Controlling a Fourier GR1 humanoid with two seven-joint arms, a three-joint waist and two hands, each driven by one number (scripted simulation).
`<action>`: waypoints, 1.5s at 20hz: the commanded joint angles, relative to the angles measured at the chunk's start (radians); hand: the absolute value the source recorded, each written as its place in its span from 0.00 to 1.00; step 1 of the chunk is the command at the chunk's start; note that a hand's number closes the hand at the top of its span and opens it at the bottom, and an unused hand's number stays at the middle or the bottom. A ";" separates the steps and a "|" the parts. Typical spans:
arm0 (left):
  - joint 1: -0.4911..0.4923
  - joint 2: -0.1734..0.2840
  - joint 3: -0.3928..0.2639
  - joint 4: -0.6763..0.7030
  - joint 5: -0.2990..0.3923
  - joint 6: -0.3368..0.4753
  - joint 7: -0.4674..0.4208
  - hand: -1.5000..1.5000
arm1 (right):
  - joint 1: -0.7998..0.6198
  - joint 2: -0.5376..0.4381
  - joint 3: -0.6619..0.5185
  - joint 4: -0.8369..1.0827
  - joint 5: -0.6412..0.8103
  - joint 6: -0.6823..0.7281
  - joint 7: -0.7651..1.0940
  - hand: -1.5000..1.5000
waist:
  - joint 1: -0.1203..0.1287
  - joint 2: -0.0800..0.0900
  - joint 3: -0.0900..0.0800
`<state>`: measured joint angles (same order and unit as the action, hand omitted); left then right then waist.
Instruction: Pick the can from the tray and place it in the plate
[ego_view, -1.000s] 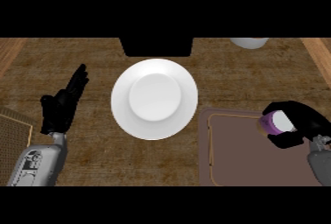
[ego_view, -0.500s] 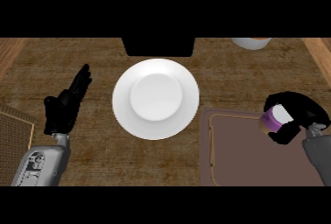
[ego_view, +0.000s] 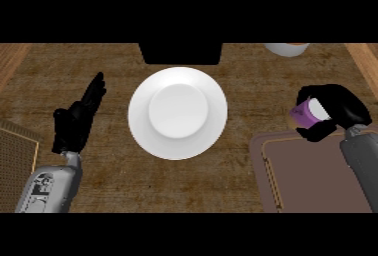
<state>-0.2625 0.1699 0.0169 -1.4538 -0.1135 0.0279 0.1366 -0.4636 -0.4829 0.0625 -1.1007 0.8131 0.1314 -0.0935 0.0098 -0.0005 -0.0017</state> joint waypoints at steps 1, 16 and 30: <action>0.007 -0.005 0.001 0.009 -0.001 0.001 -0.022 0.50 | -0.051 0.061 -0.045 -0.039 -0.028 -0.147 -0.074 1.00 | -0.001 0.002 0.003; 0.011 -0.004 0.009 -0.018 -0.001 -0.012 0.021 0.50 | -0.220 0.271 0.021 -0.172 -0.167 0.013 -0.031 1.00 | 0.005 0.001 0.002; -0.010 0.005 0.039 0.062 0.006 -0.040 -0.076 0.50 | -0.437 0.481 0.269 0.215 -0.027 -0.195 0.131 1.00 | 0.022 0.009 0.001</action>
<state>-0.2636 0.1668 0.0421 -1.4253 -0.1150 0.0014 0.1028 -0.8459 -0.0226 0.2381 -1.0056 0.7327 0.0109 -0.0132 0.0204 0.0040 -0.0004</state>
